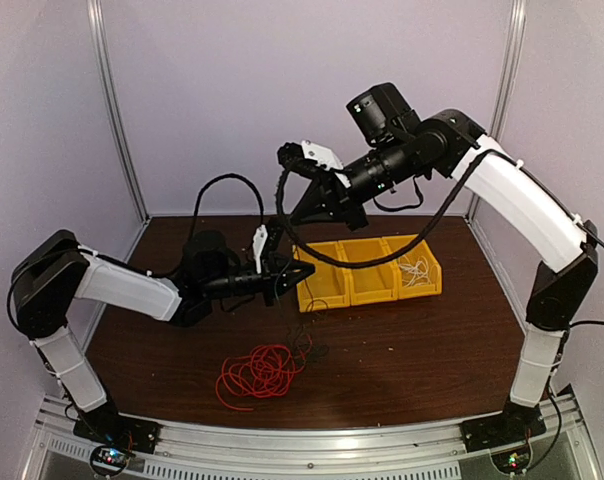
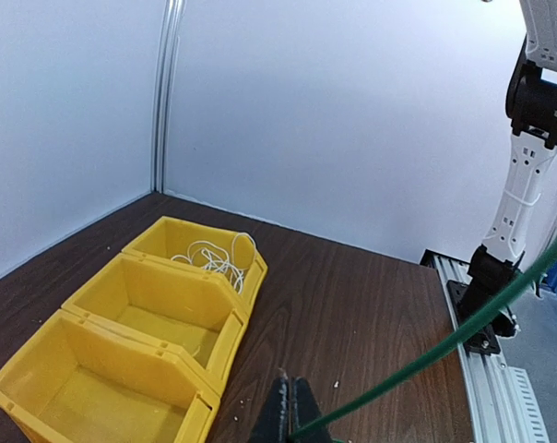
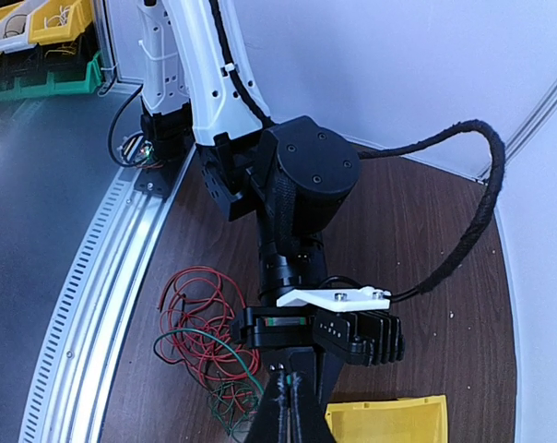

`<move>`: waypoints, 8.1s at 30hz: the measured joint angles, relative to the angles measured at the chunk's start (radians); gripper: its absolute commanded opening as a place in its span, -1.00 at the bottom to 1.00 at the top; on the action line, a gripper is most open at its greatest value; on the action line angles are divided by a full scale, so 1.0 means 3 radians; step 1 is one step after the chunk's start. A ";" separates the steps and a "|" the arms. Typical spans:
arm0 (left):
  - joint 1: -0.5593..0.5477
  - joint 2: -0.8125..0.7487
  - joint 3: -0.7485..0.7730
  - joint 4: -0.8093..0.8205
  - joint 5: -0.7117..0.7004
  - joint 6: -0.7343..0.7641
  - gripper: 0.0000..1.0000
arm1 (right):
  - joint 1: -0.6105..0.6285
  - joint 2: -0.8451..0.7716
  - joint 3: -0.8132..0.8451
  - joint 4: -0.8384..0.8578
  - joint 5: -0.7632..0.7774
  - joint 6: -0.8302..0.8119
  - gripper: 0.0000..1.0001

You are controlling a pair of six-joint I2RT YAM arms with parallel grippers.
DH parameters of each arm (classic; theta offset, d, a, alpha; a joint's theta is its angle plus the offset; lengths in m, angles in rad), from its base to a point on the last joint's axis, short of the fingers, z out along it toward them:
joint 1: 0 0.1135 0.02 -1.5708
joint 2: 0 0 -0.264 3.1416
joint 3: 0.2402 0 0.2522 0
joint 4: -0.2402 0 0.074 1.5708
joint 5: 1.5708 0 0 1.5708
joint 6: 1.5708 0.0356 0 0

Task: Untangle the cables
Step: Untie one of the twisted cables from the tangled cable pile, then place the untangled cable in the bin, then pick up the untangled cable from the center of the board.

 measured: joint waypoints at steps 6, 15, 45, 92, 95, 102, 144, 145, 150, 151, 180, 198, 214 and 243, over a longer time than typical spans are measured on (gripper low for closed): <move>-0.0015 0.0345 0.0254 0.0263 -0.0010 -0.0094 -0.84 | -0.0134 0.0048 0.0205 -0.0195 -0.0018 0.0062 -1.00; -0.0033 0.0654 0.0015 -0.0189 -0.0289 -0.0238 -0.88 | -0.0083 -0.0179 0.0528 0.0131 -0.0551 0.0094 -1.00; -0.0046 -0.0847 -0.0387 -0.2001 -0.1750 0.0072 0.19 | -0.0875 -0.0306 0.0229 0.0535 -0.0431 0.0229 -1.00; 0.1054 -0.1011 0.0221 -0.2486 -0.2101 0.0841 0.38 | -0.1934 -0.0066 -0.0581 0.1359 0.0123 0.0562 -1.00; 0.1054 -0.1011 0.0221 -0.2477 -0.2073 0.0841 0.38 | -0.1940 -0.0042 -0.0699 0.1406 0.0144 0.0548 -1.00; 0.1054 -0.1011 0.0214 -0.2476 -0.2056 0.0842 0.38 | -0.1942 0.0139 -0.1217 0.1485 0.0231 0.0518 -1.00; 0.1054 -0.1011 0.0214 -0.2478 -0.1947 0.0842 0.38 | -0.1836 0.0870 -0.1535 0.1736 0.0013 0.0736 -1.00; 0.1054 -0.1011 0.0214 -0.2478 -0.1942 0.0842 0.38 | -0.1865 0.0870 -0.1539 0.1736 0.0027 0.0736 -1.00; 0.1054 -0.1011 0.0214 -0.2478 -0.1921 0.0842 0.37 | -0.1974 0.0868 -0.1593 0.1789 0.0160 0.0740 -1.00; 0.1054 -0.1011 0.0214 -0.2478 -0.1920 0.0842 0.37 | -0.1986 0.0868 -0.1605 0.1790 0.0193 0.0740 -1.00; 0.1054 -0.0959 0.0214 -0.2502 -0.1876 0.0842 0.36 | -0.1395 0.0853 -0.1836 0.1785 0.1656 0.0422 -0.58; 0.1053 -0.0858 0.0259 -0.2599 -0.1567 0.0771 0.13 | -0.1364 -0.0108 -0.1900 0.1441 0.1349 0.0455 -0.22; 0.0952 -0.0233 0.0203 -0.2618 -0.0641 -0.0369 0.01 | -0.0338 -0.0179 -0.2506 0.1406 0.0731 0.0053 -0.20; 0.0807 -0.0155 0.0067 -0.2477 -0.0707 -0.0707 0.06 | 0.0346 0.0420 -0.2852 0.1962 0.2136 -0.0933 -0.26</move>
